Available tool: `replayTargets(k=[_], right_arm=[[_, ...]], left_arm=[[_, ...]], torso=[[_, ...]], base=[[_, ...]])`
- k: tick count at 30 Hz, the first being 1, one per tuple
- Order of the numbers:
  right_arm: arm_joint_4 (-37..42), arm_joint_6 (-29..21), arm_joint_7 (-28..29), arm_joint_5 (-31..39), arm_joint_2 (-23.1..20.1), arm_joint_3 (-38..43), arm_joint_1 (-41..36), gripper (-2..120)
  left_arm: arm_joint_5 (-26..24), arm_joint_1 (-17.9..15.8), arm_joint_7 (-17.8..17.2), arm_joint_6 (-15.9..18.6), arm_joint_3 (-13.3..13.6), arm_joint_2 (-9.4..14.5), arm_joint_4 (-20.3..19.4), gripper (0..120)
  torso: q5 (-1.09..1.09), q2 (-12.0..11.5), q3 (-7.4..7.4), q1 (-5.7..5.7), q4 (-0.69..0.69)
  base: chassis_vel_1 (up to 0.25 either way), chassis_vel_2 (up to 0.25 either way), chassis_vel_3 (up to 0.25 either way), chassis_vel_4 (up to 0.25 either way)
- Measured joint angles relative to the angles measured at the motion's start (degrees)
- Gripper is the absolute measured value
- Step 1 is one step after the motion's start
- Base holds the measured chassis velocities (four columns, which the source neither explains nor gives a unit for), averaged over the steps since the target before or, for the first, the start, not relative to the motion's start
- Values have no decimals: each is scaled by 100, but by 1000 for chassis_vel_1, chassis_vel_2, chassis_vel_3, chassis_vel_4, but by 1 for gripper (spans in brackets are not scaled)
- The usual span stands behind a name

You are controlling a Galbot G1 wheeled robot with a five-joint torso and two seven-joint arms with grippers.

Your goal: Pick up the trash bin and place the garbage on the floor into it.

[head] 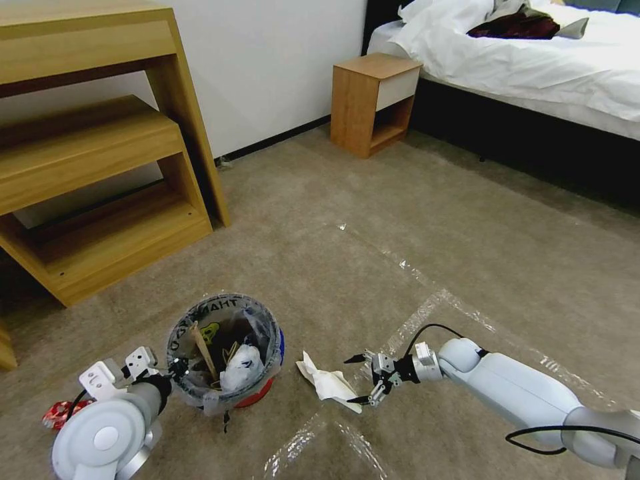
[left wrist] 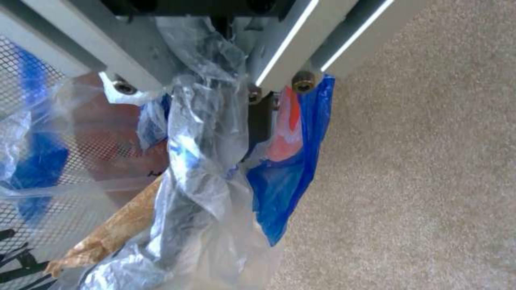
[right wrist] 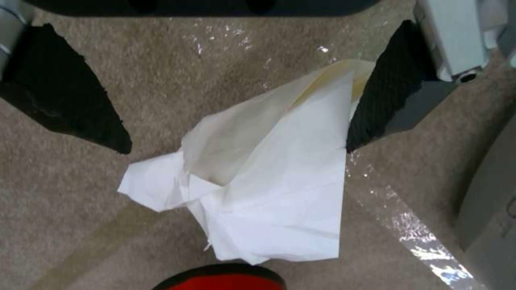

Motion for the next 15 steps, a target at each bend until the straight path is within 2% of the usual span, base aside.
replayTargets(k=[15], right_arm=[[-353,85,-14,-229,148,76,-92,100]], left_arm=[[107,38,45,0,-16,-24,23,0]], torso=[[0,0,0,0,0]], base=[[0,0,0,0]])
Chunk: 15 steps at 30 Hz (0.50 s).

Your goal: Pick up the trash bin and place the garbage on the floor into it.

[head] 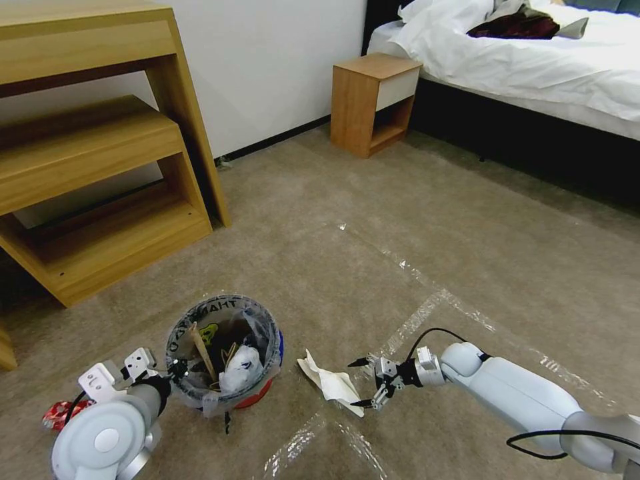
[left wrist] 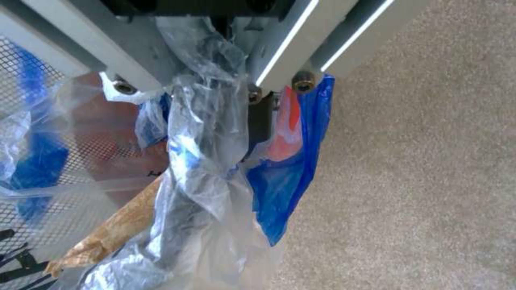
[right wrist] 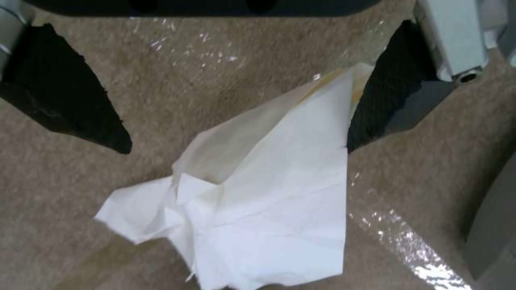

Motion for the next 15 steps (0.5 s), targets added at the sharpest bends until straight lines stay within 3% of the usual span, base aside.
replayTargets(k=[15], right_arm=[[-591,145,-105,-65,369,-110,185,100]], left_arm=[[-13,-92,5,0,-8,73,144,0]], torso=[[-1,0,0,0,0]], base=[[0,0,0,0]])
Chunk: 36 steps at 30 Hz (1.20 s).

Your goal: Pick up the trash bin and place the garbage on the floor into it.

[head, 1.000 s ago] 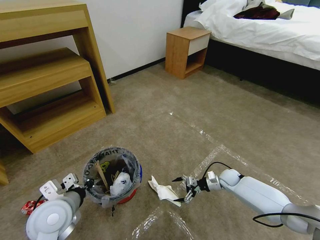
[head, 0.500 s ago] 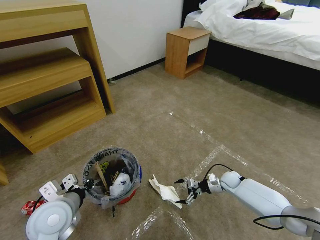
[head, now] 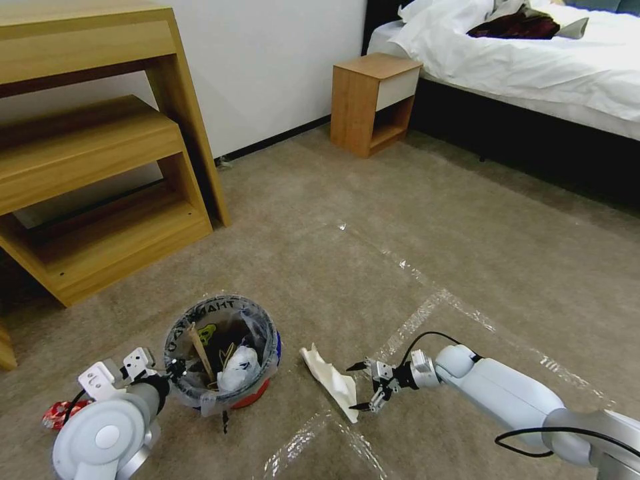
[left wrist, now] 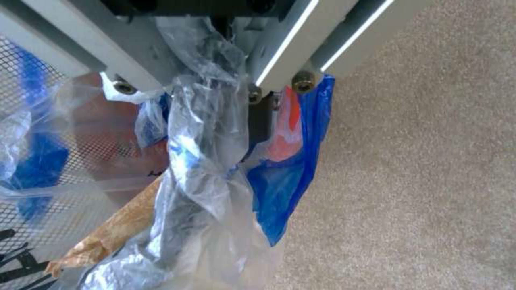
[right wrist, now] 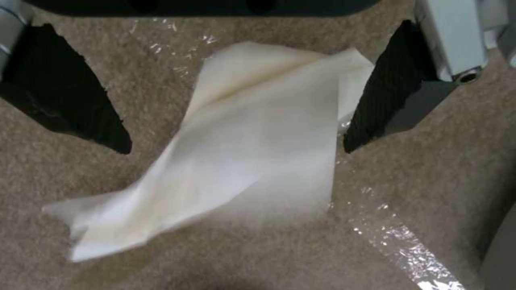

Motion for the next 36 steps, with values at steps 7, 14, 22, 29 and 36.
replayTargets(k=[7,14,22,29,36], right_arm=[[-80,31,-9,9,88,-41,86,100],[-105,31,-34,14,142,-58,86,100],[-190,20,-26,4,189,-53,17,100],[-203,-4,-46,10,194,-18,-29,100],[-242,-2,-48,12,127,60,-115,100]], left_arm=[[-3,-22,3,0,12,3,44,0],[-1,-19,10,0,25,-4,55,0],[12,6,15,0,21,-7,55,0],[32,10,23,0,29,-22,54,0],[36,-19,39,0,54,-9,80,0]], torso=[[0,0,0,0,0],[0,0,0,0,0],[0,0,0,0,0],[1,0,0,0,1],[1,0,0,0,-1]], base=[[0,0,0,0],[0,0,0,0],[0,0,0,0],[0,0,0,0],[0,0,0,0]])
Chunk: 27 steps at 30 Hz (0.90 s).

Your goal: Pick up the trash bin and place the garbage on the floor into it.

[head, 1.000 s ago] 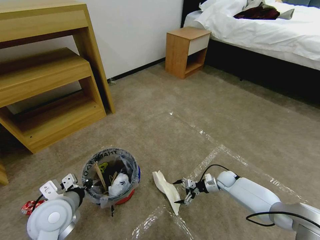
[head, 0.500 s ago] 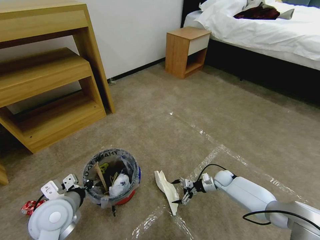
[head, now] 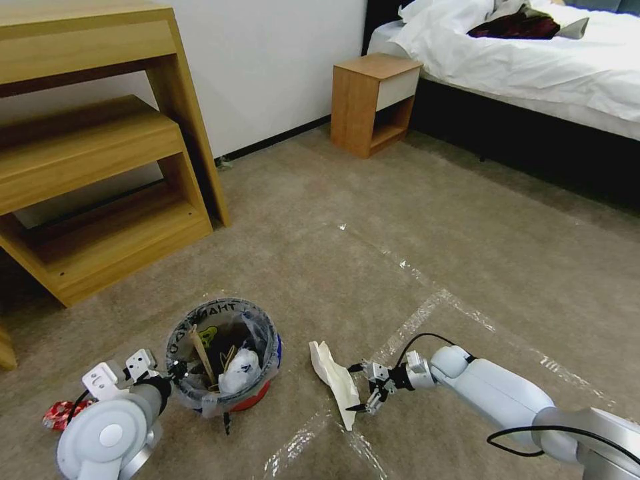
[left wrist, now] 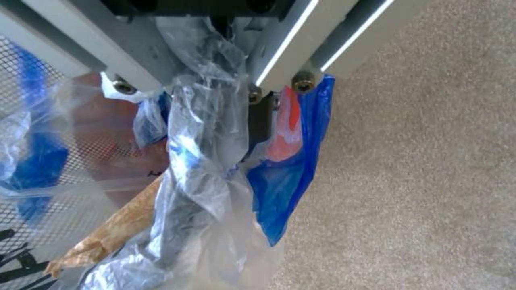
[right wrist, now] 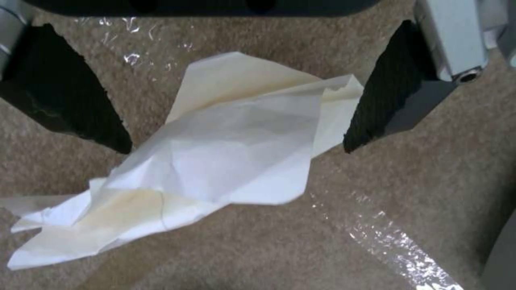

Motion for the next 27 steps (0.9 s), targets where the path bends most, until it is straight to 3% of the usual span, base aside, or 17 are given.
replayTargets(k=[22,27], right_arm=[[-104,-75,-10,17,163,-17,53,98],[-123,-134,-50,20,212,-8,53,86]], left_arm=[[5,0,32,0,1,50,22,0],[2,-7,32,0,12,64,21,0]], torso=[[-1,0,0,0,1],[-1,0,0,0,1]], base=[[0,0,0,0],[0,0,0,0]])
